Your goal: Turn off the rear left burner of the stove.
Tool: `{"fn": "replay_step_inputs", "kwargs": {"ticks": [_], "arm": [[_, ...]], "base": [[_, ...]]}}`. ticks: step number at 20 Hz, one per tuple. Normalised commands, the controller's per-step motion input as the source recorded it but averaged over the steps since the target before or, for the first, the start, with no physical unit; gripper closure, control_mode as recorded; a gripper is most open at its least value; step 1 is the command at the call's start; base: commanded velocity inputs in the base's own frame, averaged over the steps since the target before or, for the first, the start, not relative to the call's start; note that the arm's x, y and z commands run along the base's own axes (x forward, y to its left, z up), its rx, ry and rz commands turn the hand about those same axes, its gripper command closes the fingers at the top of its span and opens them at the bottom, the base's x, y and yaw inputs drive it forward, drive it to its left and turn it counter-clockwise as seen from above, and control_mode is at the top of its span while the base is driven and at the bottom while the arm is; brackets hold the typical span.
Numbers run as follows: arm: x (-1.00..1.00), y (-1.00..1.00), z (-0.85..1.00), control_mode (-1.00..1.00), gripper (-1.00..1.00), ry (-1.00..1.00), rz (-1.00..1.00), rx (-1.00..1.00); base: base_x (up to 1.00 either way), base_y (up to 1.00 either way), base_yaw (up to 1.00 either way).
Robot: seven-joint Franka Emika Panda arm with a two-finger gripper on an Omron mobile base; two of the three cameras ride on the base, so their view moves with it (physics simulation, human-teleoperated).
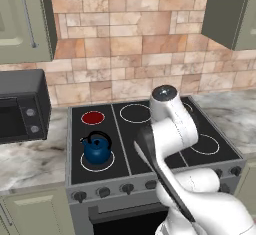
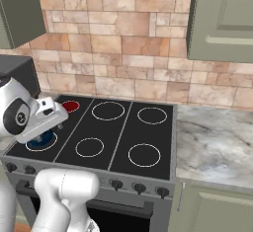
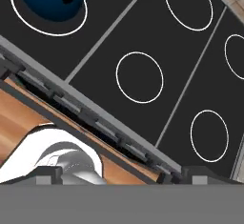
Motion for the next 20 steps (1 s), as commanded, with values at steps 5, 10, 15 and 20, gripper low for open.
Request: {"fn": "replay_step_inputs", "kwargs": {"ticks": [5,10,15,20], "arm": [[-0.47,0.58,-0.04,-1.0,-1.0,0.02,0.14,-0.12],[-0.4,0.55,0.0,-1.0,-1.0,0.02,0.18,-0.22],[-0.19,0.49,-0.03,-1.0,-1.0,0.02,0.15,-0.28],[-0.01,0.29,-0.07,-1.0,-1.0,0.0,0.07,-0.11]], "base": [[0.0,0.0,0.0],[0.0,0.0,0.0],[0.0,0.0,0.0],[0.0,0.0,0.0]]}}
